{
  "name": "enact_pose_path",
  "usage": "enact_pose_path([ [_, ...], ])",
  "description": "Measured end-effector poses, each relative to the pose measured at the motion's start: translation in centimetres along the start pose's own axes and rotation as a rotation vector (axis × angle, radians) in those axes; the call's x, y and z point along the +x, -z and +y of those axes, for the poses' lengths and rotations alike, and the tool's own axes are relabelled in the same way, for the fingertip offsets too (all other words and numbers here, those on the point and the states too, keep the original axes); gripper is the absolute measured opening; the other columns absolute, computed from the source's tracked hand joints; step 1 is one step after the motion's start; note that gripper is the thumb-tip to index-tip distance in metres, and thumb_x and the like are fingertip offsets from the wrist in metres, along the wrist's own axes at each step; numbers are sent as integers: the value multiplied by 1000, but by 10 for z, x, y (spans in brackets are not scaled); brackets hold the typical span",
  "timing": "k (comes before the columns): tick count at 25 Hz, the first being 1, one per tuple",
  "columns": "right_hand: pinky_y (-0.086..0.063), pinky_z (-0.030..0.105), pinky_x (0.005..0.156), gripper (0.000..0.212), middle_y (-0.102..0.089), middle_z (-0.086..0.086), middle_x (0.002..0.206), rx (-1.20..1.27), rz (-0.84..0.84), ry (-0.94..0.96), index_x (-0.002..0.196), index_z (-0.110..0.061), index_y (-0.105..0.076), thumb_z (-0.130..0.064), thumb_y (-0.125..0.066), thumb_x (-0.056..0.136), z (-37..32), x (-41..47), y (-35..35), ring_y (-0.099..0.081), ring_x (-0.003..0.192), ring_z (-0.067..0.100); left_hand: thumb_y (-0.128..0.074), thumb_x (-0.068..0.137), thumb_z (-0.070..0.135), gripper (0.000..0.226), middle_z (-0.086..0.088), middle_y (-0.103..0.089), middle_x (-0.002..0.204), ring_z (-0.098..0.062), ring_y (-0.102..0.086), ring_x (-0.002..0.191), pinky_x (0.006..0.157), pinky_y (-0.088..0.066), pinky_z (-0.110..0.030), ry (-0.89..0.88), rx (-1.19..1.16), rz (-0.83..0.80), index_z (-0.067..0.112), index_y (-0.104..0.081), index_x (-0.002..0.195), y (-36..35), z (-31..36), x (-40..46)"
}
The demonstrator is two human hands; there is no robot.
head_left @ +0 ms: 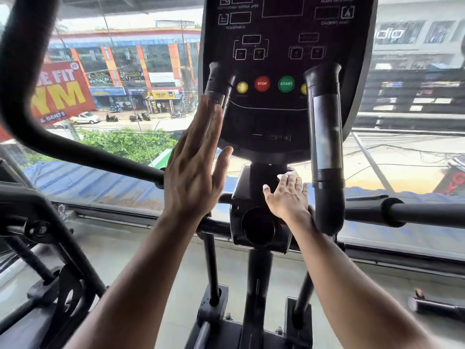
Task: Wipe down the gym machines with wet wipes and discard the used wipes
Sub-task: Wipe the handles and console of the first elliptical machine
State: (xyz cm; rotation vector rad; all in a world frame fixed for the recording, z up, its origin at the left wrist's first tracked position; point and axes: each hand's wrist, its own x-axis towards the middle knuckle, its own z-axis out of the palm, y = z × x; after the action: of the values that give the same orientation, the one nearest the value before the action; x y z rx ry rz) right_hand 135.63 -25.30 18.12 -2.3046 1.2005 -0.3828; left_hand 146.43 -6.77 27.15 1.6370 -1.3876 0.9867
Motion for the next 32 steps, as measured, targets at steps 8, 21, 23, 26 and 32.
enact_pose_path([
  [8, 11, 18, 106, 72, 1, 18, 170, 62, -75, -31, 158, 6, 2, -37, -30, 111, -4, 13, -3, 1, 157, 24, -50, 109, 19, 56, -16, -24, 169, -7, -17, 156, 118, -34, -23, 12, 3, 12, 3, -33, 159, 1, 1, -1],
  [21, 8, 43, 127, 84, 3, 7, 171, -462, -170, 368, 163, -9, -2, -65, -15, 102, -30, 38, -68, 9, 158, 19, -49, 110, 20, 56, -13, -24, 170, -6, -17, 156, 111, -41, -23, 42, 20, -3, 7, -31, 161, 3, 5, -2],
  [23, 9, 41, 127, 83, 7, 6, 171, -426, -185, 305, 163, -11, 1, -65, -16, 102, -34, 59, -61, 10, 157, 16, -48, 110, 21, 56, -13, -23, 170, -6, -17, 156, 111, -43, -25, 45, 26, -6, 7, -31, 161, 3, 5, -1],
  [26, 11, 41, 127, 86, 12, 7, 170, -416, -171, 272, 162, -11, 7, -67, -15, 101, -33, 67, -60, 13, 157, 16, -49, 110, 20, 56, -13, -23, 170, -9, -17, 157, 114, -44, -30, 33, 15, -4, 6, -31, 161, 2, 4, -1],
  [32, 16, 29, 119, 88, -2, 15, 170, -252, 41, 181, 161, 1, -2, -63, -23, 104, 4, 28, -40, 5, 158, 22, -50, 109, 18, 56, -15, -25, 169, -11, -19, 157, 119, -37, -27, 36, 8, 10, 5, -32, 160, 2, 4, -2],
])
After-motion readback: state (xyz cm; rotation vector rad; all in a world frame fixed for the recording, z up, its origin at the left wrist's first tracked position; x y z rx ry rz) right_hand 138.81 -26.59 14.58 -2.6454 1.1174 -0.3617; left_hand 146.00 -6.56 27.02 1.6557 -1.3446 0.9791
